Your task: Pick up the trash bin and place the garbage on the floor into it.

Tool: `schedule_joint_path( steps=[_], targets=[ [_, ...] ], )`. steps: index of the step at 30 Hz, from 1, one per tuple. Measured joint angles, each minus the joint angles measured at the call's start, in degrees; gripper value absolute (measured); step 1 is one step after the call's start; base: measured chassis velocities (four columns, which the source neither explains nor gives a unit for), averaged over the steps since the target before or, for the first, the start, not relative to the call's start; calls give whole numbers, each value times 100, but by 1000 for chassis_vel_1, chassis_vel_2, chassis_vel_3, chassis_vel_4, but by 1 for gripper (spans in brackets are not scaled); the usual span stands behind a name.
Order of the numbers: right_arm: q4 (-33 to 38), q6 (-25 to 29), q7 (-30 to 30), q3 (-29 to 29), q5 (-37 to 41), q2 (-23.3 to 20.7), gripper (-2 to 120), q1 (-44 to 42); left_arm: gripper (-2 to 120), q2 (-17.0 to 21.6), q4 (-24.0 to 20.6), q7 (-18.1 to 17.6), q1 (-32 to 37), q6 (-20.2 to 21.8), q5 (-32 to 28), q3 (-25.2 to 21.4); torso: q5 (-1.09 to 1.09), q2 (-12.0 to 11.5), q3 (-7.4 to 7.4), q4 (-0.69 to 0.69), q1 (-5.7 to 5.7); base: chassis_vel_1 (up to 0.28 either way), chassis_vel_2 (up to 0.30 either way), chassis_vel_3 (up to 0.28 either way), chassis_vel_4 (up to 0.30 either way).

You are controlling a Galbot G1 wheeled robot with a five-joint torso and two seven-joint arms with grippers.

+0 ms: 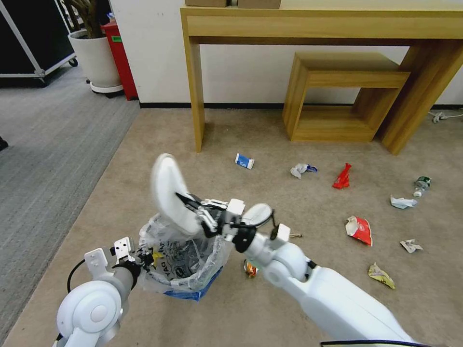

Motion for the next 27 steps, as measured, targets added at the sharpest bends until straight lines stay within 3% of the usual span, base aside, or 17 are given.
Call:
schedule_joint_path(
  steps=[6,24,27],
  targets=[
    [-535,193,-91,-317,-222,354,0,125,0,-5,-70,8,48,-6,2,-48,0,0,0,-1,0,0,0,0,0],
    [-1347,503,-236,-595,-848,610,0,261,0,38,-139,21,104,-47,-24,-147,0,0,0,-1,0,0,0,0,0],
    [-1439,512,-276,-616,-941,643,7,253,0,30,-132,28,105,-52,-24,-147,1,0,0,-1,0,0,0,0,0]
  ],
)
